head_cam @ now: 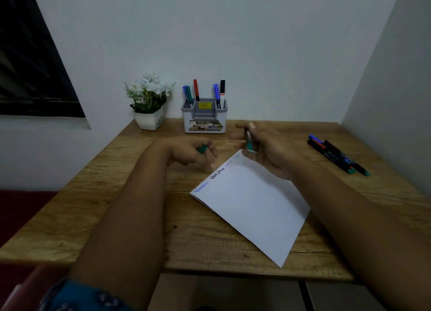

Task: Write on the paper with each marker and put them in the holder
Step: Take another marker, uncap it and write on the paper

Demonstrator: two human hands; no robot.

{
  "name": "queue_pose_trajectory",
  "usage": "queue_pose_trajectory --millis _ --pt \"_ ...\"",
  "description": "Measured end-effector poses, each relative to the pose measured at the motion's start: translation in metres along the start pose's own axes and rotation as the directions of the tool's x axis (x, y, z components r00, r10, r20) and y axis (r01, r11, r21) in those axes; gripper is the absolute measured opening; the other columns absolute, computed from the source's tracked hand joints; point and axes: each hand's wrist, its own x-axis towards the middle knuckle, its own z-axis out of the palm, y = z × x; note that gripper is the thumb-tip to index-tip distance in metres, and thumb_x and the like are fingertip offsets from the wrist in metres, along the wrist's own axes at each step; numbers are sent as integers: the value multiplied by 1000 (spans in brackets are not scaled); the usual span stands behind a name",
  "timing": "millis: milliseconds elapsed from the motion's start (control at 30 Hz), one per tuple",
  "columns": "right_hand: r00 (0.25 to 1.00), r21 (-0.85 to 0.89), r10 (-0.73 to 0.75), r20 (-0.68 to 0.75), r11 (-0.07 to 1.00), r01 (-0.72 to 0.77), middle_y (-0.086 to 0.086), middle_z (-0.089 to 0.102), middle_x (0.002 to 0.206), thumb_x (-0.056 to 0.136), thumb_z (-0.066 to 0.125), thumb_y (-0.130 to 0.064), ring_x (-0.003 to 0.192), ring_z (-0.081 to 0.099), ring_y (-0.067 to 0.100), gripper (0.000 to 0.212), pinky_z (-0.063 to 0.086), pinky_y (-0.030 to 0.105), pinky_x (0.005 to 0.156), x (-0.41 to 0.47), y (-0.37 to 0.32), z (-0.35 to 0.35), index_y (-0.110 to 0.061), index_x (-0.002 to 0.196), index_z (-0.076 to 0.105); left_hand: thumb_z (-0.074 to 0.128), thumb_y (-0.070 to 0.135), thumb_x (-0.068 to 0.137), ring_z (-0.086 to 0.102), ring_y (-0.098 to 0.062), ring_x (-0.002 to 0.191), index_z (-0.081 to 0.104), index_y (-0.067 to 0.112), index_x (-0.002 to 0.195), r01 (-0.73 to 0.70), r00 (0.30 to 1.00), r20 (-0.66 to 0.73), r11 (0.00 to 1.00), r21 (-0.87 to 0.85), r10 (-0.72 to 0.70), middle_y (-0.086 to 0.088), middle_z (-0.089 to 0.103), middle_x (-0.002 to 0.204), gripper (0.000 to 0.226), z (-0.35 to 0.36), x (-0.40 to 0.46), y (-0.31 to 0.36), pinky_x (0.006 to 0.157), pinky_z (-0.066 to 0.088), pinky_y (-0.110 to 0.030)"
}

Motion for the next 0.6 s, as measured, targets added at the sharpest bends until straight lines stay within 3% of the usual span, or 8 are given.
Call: queue_pose_trajectory --millis 67,133,200,267,367,433,500,600 --pt "993 74 35 110 996 -43 2 73 110 100 50 -22 88 69 8 17 53 21 75 -6 0 8 -15 110 62 83 25 72 53 -12 78 59 30 116 -66 988 142 997 45 59 2 58 89 51 3 -2 2 62 41 -27" --pt "986 26 45 161 998 -50 8 74 103 98 53 -17 75 68 8 12 51 17 65 -11 3 17 -10 101 62 84 25 70 55 -10 83 56 34 121 -117 977 191 988 98 97 3 59 94 59 7 -2 4 70 43 -26" --pt "983 0 82 166 997 -83 9 73 82 98 55 -19 55 57 7 19 45 17 55 -15 9 27 -3 99 64 82 25 74 53 -11 92 57 37 109 -118 981 174 975 189 86 7 58 98 44 11 -2 6 76 44 -28" --pt "977 -46 105 184 994 -98 13 66 72 95 58 -26 50 45 11 25 38 23 54 -17 15 34 -3 89 68 79 26 76 53 -15 99 59 32 98 -104 989 127 962 252 73 10 59 99 31 14 3 8 85 43 -32" --pt "982 -159 77 172 986 -50 21 61 73 90 66 -19 63 52 24 24 43 26 61 -15 29 38 -7 69 66 77 35 76 54 -16 102 61 43 94 -62 998 46 945 322 49 11 63 103 26 15 7 8 92 42 -37" --pt "982 -234 63 179 972 -20 16 67 74 87 70 -10 71 63 21 10 51 25 71 -13 37 35 -3 80 70 74 37 79 50 -13 106 55 49 116 -41 998 49 935 351 26 13 57 115 43 14 8 8 94 39 -36" --pt "973 -349 20 229 935 63 13 74 89 83 72 -5 88 69 18 8 54 28 86 -11 41 31 -4 91 75 70 32 84 47 -14 112 45 42 137 -26 999 49 934 357 9 10 51 125 60 14 7 9 99 37 -35" --pt "955 -416 -30 294 896 157 9 76 98 77 72 3 105 68 21 16 50 36 100 -10 40 28 -8 88 78 74 29 81 50 -18 115 41 39 141 -58 995 97 938 343 26 4 56 126 69 10 5 5 102 38 -36"
